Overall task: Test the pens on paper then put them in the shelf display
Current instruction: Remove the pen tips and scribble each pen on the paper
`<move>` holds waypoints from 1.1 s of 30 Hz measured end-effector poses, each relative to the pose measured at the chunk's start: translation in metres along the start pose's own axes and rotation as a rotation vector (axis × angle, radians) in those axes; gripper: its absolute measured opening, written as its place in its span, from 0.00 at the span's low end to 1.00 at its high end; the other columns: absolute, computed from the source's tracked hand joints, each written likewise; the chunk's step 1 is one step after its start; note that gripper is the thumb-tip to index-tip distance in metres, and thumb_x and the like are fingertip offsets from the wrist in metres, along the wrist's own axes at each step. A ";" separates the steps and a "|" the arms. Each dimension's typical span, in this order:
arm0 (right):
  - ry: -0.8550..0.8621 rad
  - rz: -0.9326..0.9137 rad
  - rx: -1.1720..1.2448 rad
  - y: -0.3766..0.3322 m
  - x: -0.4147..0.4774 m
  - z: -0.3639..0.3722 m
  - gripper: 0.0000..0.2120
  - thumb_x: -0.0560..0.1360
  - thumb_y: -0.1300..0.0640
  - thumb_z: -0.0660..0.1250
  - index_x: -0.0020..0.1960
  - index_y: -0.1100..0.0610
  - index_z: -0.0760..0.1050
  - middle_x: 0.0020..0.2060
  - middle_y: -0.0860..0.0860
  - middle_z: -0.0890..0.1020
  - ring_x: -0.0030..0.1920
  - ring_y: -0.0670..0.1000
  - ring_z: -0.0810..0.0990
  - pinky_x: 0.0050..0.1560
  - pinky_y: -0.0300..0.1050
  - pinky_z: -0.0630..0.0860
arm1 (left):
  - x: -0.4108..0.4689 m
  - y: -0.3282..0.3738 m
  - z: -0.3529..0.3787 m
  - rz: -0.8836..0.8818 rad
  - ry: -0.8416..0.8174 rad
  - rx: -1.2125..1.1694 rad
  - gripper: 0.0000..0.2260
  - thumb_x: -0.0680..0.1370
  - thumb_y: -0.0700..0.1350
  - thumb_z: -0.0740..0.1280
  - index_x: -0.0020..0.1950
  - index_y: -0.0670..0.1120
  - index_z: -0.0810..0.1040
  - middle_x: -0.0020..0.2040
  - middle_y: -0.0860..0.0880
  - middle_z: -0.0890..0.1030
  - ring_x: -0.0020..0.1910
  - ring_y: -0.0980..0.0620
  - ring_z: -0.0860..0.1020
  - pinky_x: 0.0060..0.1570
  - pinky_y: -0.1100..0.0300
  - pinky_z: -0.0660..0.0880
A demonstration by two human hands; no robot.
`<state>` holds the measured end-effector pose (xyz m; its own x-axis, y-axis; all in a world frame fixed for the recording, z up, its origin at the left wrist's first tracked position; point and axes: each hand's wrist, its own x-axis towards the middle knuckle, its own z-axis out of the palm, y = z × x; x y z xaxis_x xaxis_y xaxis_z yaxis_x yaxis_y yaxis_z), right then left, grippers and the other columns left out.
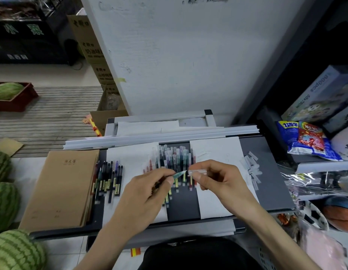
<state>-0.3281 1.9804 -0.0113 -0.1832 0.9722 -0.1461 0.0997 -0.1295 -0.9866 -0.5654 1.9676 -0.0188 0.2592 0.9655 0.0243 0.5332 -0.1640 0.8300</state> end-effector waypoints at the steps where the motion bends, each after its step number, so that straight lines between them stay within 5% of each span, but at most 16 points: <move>1: -0.005 -0.016 -0.011 -0.004 0.000 0.000 0.06 0.78 0.56 0.74 0.52 0.46 0.86 0.30 0.42 0.80 0.34 0.44 0.78 0.41 0.33 0.74 | 0.000 0.003 -0.001 0.020 0.015 0.028 0.10 0.85 0.56 0.62 0.60 0.59 0.82 0.42 0.62 0.81 0.35 0.54 0.78 0.35 0.68 0.69; 6: -0.015 -0.047 -0.067 -0.014 -0.003 -0.002 0.05 0.77 0.54 0.74 0.52 0.46 0.87 0.30 0.46 0.78 0.34 0.44 0.76 0.40 0.34 0.73 | -0.001 0.009 -0.002 0.046 0.068 0.103 0.11 0.84 0.55 0.64 0.59 0.56 0.85 0.47 0.65 0.81 0.37 0.54 0.80 0.37 0.71 0.69; 11: -0.034 -0.023 -0.122 -0.016 -0.005 0.003 0.07 0.79 0.59 0.74 0.52 0.48 0.86 0.40 0.54 0.86 0.43 0.55 0.84 0.50 0.52 0.80 | -0.003 0.015 -0.004 0.087 0.061 0.173 0.10 0.83 0.53 0.65 0.58 0.55 0.86 0.44 0.63 0.80 0.37 0.55 0.78 0.36 0.65 0.72; 16: -0.001 0.027 -0.117 -0.006 -0.005 0.016 0.11 0.78 0.67 0.73 0.47 0.52 0.87 0.36 0.52 0.86 0.37 0.50 0.82 0.42 0.44 0.80 | -0.003 0.016 0.002 0.153 0.059 0.248 0.10 0.84 0.51 0.63 0.53 0.54 0.85 0.37 0.56 0.76 0.34 0.55 0.74 0.33 0.53 0.74; 21: 0.071 0.059 -0.096 0.006 -0.002 0.026 0.14 0.77 0.69 0.71 0.44 0.52 0.87 0.32 0.52 0.83 0.31 0.47 0.78 0.38 0.42 0.77 | -0.001 0.010 0.012 0.122 0.064 0.306 0.10 0.83 0.49 0.63 0.48 0.54 0.83 0.35 0.55 0.74 0.33 0.53 0.72 0.31 0.51 0.73; 28: -0.011 0.103 -0.149 0.020 0.014 0.029 0.10 0.78 0.67 0.71 0.45 0.54 0.86 0.32 0.46 0.83 0.33 0.44 0.79 0.39 0.40 0.76 | -0.002 -0.010 0.022 -0.024 0.017 0.203 0.10 0.84 0.51 0.62 0.51 0.57 0.84 0.38 0.59 0.78 0.37 0.56 0.76 0.37 0.58 0.73; 33: 0.012 0.194 -0.150 0.045 0.024 0.038 0.11 0.80 0.52 0.72 0.61 0.48 0.79 0.43 0.49 0.86 0.41 0.48 0.85 0.51 0.51 0.83 | 0.005 -0.039 0.033 -0.215 0.059 0.015 0.06 0.84 0.49 0.68 0.50 0.57 0.83 0.38 0.57 0.82 0.38 0.54 0.80 0.39 0.60 0.75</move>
<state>-0.3647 1.9906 -0.0618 -0.1345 0.9343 -0.3302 0.2757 -0.2848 -0.9181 -0.5581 1.9719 -0.0693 0.0904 0.9887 -0.1196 0.5832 0.0448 0.8111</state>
